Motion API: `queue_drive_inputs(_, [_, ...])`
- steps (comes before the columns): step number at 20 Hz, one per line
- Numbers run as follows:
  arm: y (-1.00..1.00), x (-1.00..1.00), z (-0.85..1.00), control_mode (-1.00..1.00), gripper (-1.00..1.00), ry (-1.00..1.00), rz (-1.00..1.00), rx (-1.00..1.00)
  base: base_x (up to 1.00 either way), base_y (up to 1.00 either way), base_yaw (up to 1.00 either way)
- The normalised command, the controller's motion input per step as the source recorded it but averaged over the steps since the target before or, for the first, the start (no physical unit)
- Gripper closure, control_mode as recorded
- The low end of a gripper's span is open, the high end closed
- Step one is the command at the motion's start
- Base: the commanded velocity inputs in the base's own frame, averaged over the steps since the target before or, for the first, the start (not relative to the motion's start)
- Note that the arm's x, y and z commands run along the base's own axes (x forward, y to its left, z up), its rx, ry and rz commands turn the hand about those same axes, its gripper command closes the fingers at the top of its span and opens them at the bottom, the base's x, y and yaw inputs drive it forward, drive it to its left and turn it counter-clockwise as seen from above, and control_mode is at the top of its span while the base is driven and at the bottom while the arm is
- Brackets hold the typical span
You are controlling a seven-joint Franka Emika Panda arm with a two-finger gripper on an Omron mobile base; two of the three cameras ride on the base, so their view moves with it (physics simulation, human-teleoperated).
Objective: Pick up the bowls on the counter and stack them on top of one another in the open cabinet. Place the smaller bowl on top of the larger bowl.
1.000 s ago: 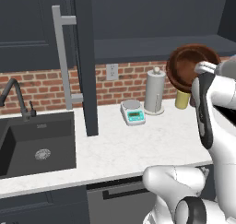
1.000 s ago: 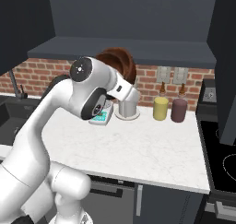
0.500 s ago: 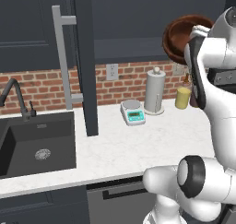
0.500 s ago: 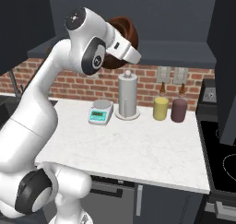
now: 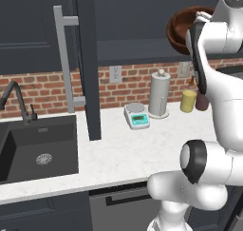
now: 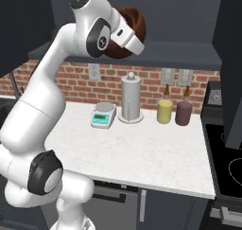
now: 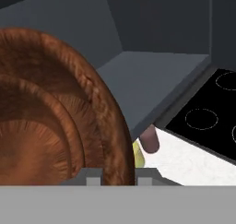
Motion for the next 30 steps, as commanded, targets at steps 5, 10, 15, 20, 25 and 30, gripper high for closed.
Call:
queue_drive_inputs(5, [0.0,0.97,-0.31,-1.0,1.0,-0.03,-0.09,0.1,0.0,0.0,0.0])
queue_drive_inputs(10, [0.0,0.97,-0.16,-1.0,-1.0,-0.09,-0.11,0.04,0.0,0.0,0.0])
queue_drive_inputs(15, [0.0,0.4,-0.15,-1.0,-1.0,-0.11,-0.05,0.0,0.0,0.0,0.0])
queue_drive_inputs(20, [0.0,-0.66,-0.15,-1.0,-1.0,-0.19,0.0,0.0,0.0,0.0,0.0])
queue_drive_inputs(25, [0.0,-1.0,-0.38,-1.0,-1.0,-0.33,0.0,0.0,0.0,0.0,0.0])
queue_drive_inputs(30, [0.0,-1.0,-0.57,-1.0,-1.0,-0.34,0.0,0.05,0.0,0.0,0.0])
